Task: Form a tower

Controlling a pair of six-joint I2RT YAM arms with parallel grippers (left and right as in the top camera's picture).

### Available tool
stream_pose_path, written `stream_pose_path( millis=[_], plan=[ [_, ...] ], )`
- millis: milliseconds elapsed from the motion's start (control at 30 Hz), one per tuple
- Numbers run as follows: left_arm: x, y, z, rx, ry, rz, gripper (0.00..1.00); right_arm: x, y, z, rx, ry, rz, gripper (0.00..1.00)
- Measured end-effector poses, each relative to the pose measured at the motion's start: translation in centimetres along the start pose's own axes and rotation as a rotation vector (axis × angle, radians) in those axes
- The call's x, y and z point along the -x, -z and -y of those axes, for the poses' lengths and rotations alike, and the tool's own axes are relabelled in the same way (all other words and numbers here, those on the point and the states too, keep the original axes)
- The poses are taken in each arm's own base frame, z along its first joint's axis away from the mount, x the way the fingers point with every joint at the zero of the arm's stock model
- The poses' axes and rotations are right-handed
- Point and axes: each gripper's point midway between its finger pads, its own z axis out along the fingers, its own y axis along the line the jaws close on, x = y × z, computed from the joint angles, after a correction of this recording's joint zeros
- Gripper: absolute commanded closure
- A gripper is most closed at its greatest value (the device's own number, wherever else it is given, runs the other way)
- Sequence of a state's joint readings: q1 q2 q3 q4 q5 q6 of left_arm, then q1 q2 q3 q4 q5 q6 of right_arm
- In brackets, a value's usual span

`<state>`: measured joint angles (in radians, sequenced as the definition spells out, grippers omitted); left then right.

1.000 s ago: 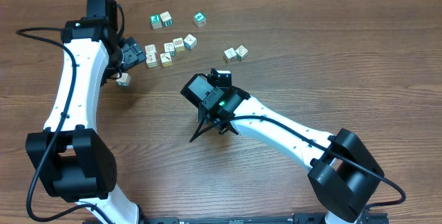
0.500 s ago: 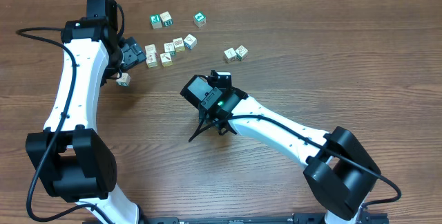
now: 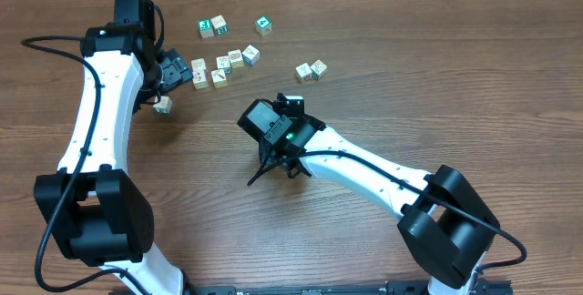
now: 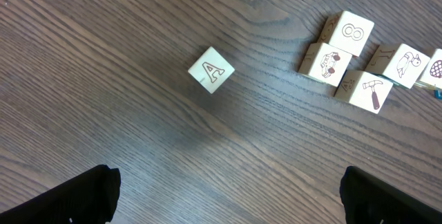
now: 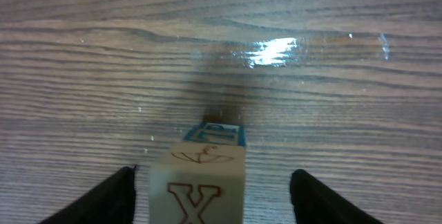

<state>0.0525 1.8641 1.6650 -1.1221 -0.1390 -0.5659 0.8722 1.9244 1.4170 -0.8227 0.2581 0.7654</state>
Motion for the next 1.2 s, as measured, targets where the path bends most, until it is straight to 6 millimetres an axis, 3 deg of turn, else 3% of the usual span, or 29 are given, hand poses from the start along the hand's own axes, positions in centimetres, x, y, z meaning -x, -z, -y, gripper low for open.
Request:
stream_pose_path(
  millis=[133,400,500,667,900,1200],
  plan=[
    [0.0,0.0,0.0,0.000,0.000,0.000,0.01,0.0,0.5,0.3,-0.018,0.054,-0.017,0.20],
    [0.0,0.0,0.0,0.000,0.000,0.000,0.00,4.2,6.4,-1.9,0.043,0.058,0.005,0.00],
    [0.0,0.0,0.0,0.000,0.000,0.000,0.01,4.4,7.0,-1.8,0.066,0.048,-0.022,0.00],
    [0.0,0.0,0.0,0.000,0.000,0.000,0.01,3.0,6.2,-0.7,0.033,0.048,-0.112,0.00],
    [0.0,0.0,0.0,0.000,0.000,0.000,0.00,0.7,2.5,-0.5,-0.025,0.066,-0.220,0.00],
    [0.0,0.0,0.0,0.000,0.000,0.000,0.01,-0.3,0.1,-0.7,-0.030,0.038,-0.250,0.13]
  ],
)
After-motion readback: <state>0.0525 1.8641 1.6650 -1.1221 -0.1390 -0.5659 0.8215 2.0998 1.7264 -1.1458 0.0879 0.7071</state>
